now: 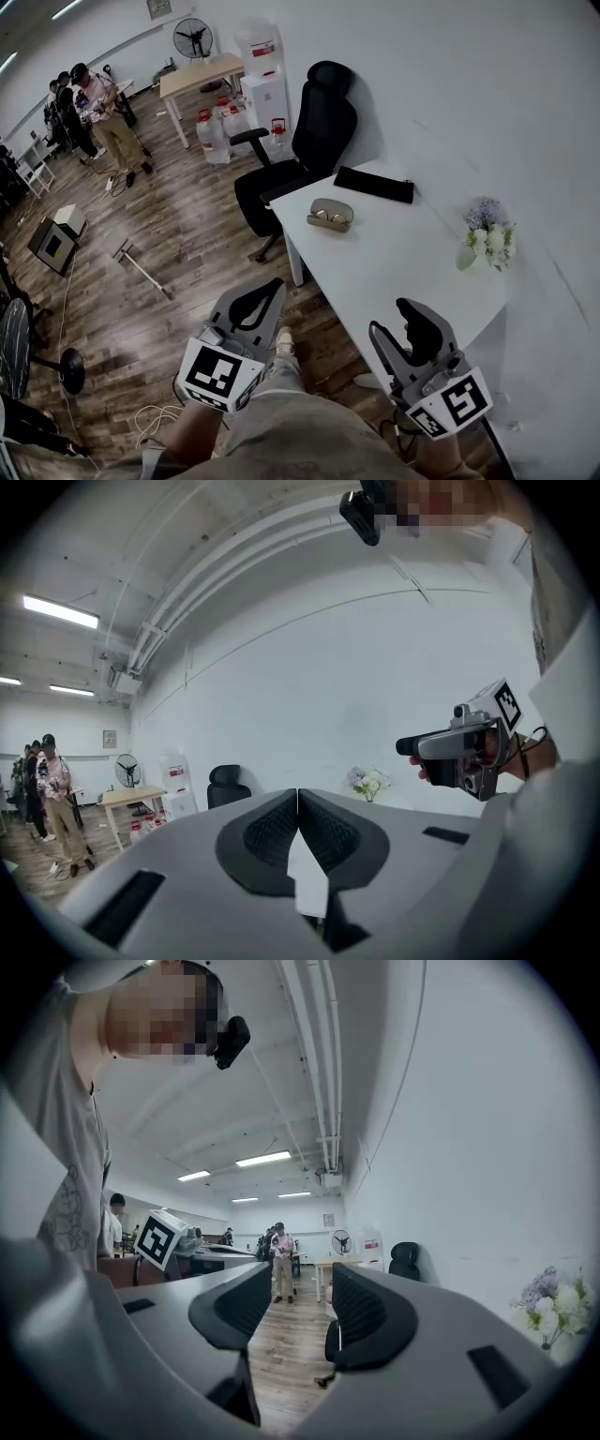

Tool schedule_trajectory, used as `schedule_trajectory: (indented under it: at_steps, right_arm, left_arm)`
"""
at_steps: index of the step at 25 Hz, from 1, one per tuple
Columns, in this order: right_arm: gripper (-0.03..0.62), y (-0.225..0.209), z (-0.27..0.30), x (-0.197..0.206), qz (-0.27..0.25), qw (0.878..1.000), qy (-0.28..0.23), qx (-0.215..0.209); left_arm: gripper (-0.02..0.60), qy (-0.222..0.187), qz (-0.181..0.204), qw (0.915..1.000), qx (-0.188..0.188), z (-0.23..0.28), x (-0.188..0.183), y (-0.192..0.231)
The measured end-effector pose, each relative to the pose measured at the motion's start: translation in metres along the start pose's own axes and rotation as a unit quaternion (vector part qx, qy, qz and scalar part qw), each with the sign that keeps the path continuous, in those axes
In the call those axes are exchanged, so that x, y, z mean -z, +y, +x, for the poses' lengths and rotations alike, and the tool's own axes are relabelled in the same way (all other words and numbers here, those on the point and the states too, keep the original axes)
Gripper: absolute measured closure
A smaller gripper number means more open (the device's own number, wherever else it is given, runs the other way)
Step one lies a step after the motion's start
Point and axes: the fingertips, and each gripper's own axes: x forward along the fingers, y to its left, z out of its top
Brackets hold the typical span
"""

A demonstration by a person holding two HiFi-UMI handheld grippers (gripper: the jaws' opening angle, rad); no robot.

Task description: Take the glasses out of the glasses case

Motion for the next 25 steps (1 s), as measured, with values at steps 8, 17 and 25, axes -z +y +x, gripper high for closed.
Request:
schedule_trajectory:
  at_steps: [8,17,25]
  right_arm:
    - [0.391,-0.032,0.03,0.012,0.006,1.0,0.013,0.015]
    - [0.391,-0.07,0.097,0.026,-0.002,0.998,0.049,0.026]
    - [0.39,-0.106,0.178,0.039,0.003,0.996,0.082,0.048]
  left_arm:
    - [0.561,-0.001,0.002,1.0,0.004,0.033,0.006,0.026]
    - [0.561,-0.001,-0.011,0.9998,0.019,0.088,0.016,0.08]
    - [0.563,0.022,-0.023,0.9983,0.048,0.147,0.036,0.15]
